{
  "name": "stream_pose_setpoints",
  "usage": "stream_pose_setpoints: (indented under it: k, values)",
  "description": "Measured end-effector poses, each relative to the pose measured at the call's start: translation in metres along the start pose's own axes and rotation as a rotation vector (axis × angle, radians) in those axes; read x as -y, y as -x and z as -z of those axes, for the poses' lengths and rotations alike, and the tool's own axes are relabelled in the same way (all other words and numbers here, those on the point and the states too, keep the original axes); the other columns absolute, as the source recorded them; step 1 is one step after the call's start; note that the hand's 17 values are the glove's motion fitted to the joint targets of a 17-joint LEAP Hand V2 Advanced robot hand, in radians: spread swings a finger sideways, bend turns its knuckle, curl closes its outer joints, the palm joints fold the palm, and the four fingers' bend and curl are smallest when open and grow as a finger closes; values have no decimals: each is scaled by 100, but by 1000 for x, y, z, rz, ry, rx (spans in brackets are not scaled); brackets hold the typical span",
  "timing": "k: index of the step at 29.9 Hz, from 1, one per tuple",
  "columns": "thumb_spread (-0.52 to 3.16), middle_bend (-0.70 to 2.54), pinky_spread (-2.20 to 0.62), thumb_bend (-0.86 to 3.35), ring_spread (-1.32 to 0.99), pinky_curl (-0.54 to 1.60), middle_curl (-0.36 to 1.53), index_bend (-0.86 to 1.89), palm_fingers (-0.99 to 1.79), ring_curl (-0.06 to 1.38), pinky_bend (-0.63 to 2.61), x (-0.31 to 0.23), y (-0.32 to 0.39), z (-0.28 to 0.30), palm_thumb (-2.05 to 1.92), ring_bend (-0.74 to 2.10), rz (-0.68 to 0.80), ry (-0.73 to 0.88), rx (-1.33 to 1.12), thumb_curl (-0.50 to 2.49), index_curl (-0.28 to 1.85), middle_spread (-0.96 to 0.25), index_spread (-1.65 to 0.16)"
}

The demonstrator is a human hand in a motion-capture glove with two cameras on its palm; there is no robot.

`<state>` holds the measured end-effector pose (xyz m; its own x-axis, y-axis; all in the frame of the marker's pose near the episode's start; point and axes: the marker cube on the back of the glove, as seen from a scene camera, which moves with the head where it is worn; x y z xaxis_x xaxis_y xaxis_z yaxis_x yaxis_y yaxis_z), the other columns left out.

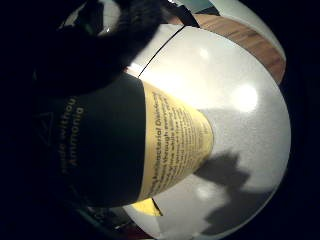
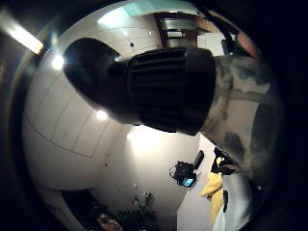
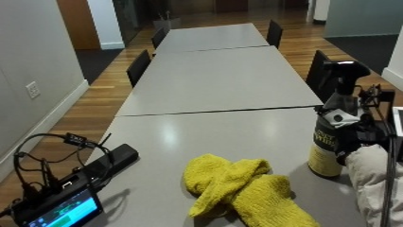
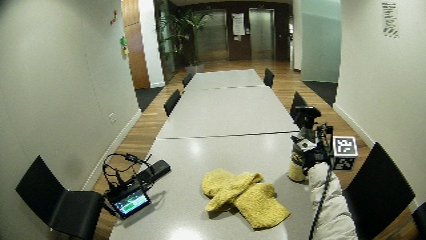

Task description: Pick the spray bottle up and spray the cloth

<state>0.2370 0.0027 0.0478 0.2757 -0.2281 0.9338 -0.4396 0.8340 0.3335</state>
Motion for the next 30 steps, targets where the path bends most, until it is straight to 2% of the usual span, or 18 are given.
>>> stream_pose_setpoints:
  k: [6, 11, 14, 20, 24, 30]
  values:
    - [65, 41, 7, 26, -8, 29, 37, 26, 81, 35, 29, 11, 22, 7, 96, 48, 45, -80, 61, 49, 42, -5, -28]
    - [59, 38, 7, 21, -9, 31, 39, 23, 82, 37, 28, 4, 13, 30, 100, 46, 89, -76, -9, 52, 44, -5, -26]
    - [56, 36, 6, 19, -9, 32, 39, 20, 83, 38, 27, -6, 24, 40, 101, 44, 189, -41, -213, 54, 45, -4, -25]
    - [53, 33, 6, 14, -9, 34, 41, 18, 85, 38, 26, -5, 74, 31, 104, 41, 488, 66, -847, 57, 45, -4, -24]
    - [51, 31, 5, 11, -10, 35, 42, 17, 87, 39, 25, -8, 83, 27, 106, 39, 581, 152, -1215, 58, 46, -4, -24]
    - [49, 29, 4, 6, -11, 36, 43, 16, 88, 39, 24, -11, 71, 17, 108, 37, 585, 190, -1348, 61, 45, -4, -24]
